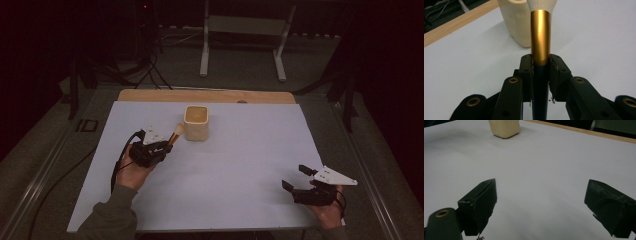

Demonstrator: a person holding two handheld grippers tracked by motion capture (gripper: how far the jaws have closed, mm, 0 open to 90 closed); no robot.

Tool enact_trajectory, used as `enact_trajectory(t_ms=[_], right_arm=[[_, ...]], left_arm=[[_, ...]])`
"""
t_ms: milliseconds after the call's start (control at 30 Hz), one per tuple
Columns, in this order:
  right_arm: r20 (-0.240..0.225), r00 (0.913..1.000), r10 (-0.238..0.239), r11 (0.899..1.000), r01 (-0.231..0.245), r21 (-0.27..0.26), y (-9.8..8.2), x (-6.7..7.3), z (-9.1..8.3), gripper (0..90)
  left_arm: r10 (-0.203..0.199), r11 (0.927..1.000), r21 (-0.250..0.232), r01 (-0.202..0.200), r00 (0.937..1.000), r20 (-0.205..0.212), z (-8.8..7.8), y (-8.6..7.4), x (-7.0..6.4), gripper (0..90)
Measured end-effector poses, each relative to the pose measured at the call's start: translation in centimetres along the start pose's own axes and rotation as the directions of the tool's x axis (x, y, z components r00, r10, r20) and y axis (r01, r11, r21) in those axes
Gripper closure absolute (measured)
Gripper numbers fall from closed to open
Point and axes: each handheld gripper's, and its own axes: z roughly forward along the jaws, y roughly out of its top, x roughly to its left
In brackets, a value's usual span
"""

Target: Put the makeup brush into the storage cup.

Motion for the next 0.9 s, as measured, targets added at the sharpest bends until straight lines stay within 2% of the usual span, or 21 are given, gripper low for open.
enact_trajectory(t_ms=[567,900], right_arm=[[0.000,1.0000,-0.001,1.000,0.001,-0.003,0.0,0.0,0.0,10.8],[0.002,1.0000,-0.002,1.000,0.002,-0.005,0.0,-0.1,-0.1,10.8]], left_arm=[[-0.033,0.9974,-0.065,0.031,0.9991,-0.025,0.3,0.9,0.1,74.8],[-0.036,0.9948,-0.096,0.032,0.9986,-0.038,0.2,1.5,0.2,74.8]])
